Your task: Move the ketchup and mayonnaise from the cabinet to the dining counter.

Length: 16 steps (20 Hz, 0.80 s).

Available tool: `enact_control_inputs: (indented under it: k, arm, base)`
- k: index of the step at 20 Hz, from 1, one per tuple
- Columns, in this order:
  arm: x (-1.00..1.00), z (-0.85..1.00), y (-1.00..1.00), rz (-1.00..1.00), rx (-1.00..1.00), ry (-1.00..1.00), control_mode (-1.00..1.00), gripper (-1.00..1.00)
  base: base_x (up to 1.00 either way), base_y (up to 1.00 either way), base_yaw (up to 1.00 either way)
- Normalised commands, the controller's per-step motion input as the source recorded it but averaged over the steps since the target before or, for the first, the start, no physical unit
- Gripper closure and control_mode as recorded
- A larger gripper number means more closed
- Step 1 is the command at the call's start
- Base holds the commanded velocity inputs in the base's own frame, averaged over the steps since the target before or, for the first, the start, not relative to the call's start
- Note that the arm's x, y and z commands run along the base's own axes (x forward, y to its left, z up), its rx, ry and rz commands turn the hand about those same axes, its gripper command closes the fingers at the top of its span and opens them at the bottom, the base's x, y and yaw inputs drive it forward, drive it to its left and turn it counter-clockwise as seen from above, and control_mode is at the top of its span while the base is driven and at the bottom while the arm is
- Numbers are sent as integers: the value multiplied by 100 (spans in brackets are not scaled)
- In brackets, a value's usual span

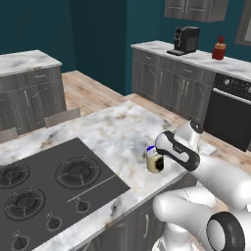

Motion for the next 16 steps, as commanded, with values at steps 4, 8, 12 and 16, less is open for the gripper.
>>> enact_control_inputs:
  k: [4,8,12,16]
  arm:
    - [0,-56,20,7,0,-1,-100,100]
    - [0,-58,24,8,0,-4,-100,100]
    - [0,-52,24,8,0,-8,-100,100]
    - [-33,-50,9,7,0,-10,-100,100]
  base:
    - [0,0,0]
    - [0,0,0]
    - [0,0,0]
    - [0,0,0]
